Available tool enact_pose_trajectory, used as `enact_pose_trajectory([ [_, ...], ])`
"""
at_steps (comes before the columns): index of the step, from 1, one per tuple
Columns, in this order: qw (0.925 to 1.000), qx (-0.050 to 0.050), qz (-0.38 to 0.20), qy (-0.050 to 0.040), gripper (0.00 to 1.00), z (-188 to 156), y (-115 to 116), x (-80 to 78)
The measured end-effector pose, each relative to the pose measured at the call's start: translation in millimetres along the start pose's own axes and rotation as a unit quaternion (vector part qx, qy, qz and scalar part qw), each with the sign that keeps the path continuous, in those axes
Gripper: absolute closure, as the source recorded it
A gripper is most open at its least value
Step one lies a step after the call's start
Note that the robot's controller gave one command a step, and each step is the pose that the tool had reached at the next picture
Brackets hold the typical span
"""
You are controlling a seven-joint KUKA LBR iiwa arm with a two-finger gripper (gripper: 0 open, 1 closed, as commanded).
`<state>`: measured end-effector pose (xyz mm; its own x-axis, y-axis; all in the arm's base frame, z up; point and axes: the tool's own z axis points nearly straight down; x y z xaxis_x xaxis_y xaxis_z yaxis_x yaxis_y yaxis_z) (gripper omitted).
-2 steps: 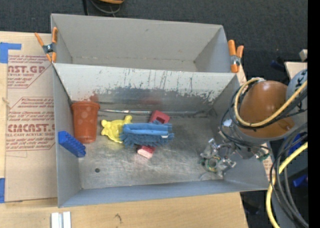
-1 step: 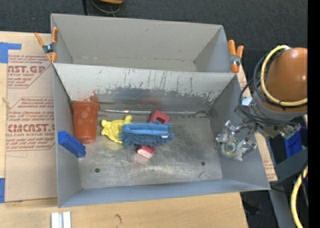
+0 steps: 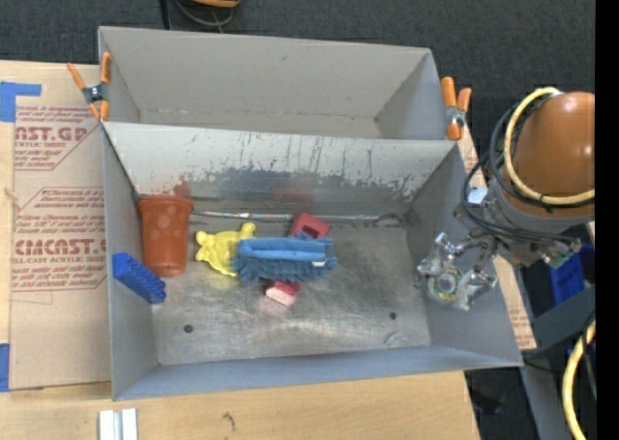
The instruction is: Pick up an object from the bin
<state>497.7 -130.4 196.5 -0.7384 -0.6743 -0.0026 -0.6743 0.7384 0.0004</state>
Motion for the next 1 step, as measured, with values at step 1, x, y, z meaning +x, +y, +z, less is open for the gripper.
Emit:
enact_pose_trajectory([
  [1, 1.0, -0.001, -0.007, 0.001, 1.0, -28.0, 4.7, 2.0],
])
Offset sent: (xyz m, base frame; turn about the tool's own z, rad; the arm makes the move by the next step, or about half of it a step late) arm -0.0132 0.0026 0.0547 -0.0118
